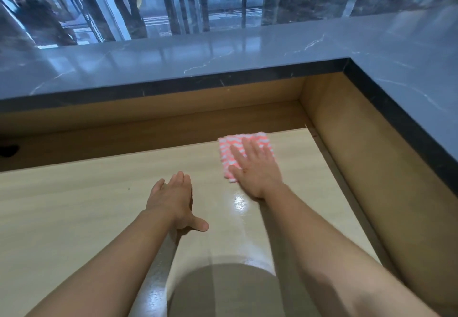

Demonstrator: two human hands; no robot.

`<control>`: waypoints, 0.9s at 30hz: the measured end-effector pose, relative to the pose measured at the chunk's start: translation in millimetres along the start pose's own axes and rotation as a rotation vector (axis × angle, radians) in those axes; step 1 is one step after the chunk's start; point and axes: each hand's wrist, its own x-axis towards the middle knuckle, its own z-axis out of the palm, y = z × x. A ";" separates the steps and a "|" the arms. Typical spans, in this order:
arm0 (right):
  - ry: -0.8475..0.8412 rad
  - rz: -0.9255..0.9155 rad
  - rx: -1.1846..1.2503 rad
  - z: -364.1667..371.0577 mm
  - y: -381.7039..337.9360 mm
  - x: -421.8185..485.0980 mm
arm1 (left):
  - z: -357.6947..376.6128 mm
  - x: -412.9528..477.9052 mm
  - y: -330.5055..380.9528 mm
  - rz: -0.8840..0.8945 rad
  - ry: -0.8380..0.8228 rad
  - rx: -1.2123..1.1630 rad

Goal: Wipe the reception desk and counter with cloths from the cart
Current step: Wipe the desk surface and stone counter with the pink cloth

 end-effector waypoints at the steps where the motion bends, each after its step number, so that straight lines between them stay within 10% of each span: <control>1: 0.010 0.058 0.004 -2.5 21.1 -2.4 | -0.7 0.5 0.5 -0.004 -0.009 0.004; 12: 0.030 0.426 0.083 -5.6 61.8 -14.2 | -1.1 0.7 2.9 -0.027 -0.063 0.010; 21: 0.001 -0.016 0.002 28.9 -70.1 -37.9 | 2.6 7.3 1.6 -0.042 -0.075 0.018; 27: -0.007 -0.117 -0.010 16.3 -31.1 -40.7 | -1.4 8.5 4.9 -0.066 -0.120 0.064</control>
